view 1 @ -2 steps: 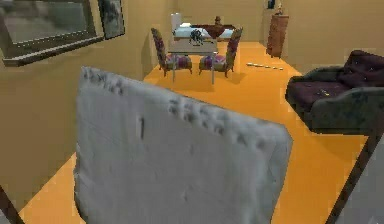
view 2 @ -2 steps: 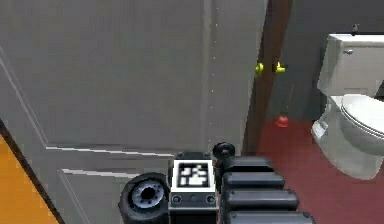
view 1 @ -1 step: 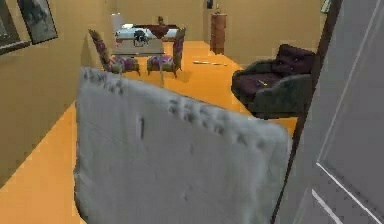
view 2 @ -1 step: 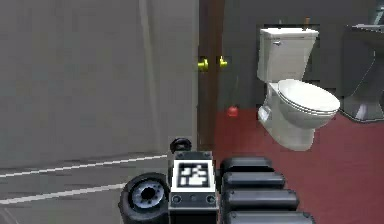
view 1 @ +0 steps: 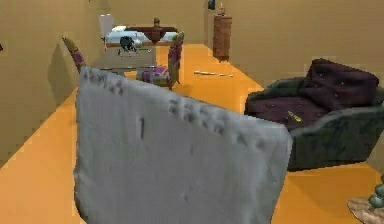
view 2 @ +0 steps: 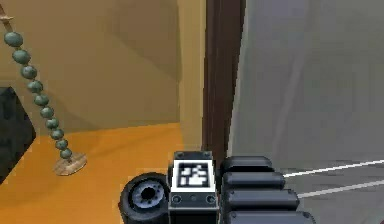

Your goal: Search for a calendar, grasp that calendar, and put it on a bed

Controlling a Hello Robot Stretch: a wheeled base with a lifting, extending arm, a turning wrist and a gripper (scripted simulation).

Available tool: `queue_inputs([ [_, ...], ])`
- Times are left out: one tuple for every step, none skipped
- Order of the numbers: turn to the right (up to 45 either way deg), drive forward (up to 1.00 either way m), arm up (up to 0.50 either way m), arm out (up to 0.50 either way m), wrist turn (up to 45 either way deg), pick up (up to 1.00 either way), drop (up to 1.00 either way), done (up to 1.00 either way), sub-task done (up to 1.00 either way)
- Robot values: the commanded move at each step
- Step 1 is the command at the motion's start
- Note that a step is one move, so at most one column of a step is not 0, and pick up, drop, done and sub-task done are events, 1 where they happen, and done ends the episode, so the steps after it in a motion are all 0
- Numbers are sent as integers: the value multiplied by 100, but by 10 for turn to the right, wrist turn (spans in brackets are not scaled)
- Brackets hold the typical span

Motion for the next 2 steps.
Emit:
queue_inputs([
  [0,100,0,0,0,0,0,0,0],
  [0,100,0,0,0,0,0,0,0],
])
